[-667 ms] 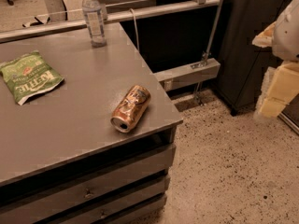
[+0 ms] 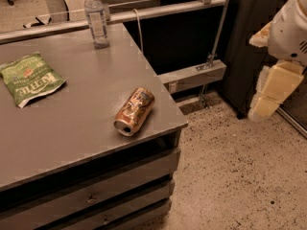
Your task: Move green jalapeno chip bag near blue plastic bottle
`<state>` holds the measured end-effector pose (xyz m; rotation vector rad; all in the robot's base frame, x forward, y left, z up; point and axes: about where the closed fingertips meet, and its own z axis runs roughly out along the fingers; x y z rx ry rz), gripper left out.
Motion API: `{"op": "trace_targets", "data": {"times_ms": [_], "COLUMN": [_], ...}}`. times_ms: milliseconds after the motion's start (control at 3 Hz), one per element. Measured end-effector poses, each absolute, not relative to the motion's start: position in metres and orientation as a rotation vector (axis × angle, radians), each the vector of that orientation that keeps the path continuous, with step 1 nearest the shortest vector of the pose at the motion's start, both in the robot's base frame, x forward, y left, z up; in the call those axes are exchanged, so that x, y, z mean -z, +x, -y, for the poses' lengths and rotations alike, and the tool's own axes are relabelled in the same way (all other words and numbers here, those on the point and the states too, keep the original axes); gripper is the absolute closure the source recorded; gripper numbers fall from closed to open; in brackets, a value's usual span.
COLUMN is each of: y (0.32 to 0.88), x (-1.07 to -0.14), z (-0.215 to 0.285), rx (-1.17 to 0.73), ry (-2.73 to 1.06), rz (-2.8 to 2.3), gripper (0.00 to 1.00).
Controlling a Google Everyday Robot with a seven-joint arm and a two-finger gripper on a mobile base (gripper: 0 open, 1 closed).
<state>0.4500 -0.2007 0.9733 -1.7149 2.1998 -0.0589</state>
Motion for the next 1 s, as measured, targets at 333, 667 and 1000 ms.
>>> {"op": "trace_targets", "data": {"times_ms": [333, 667, 1000], "y": [0.483, 0.539, 0.539], "x": [-0.966, -0.96, -0.96], "z": [0.158, 0.087, 0.087], "rx": [-0.012, -0.097, -0.097], "ry": [-1.705, -1.657, -1.657], "rz": [-2.118, -1.974, -1.974], "gripper": [0.0, 0.0, 0.0]}}
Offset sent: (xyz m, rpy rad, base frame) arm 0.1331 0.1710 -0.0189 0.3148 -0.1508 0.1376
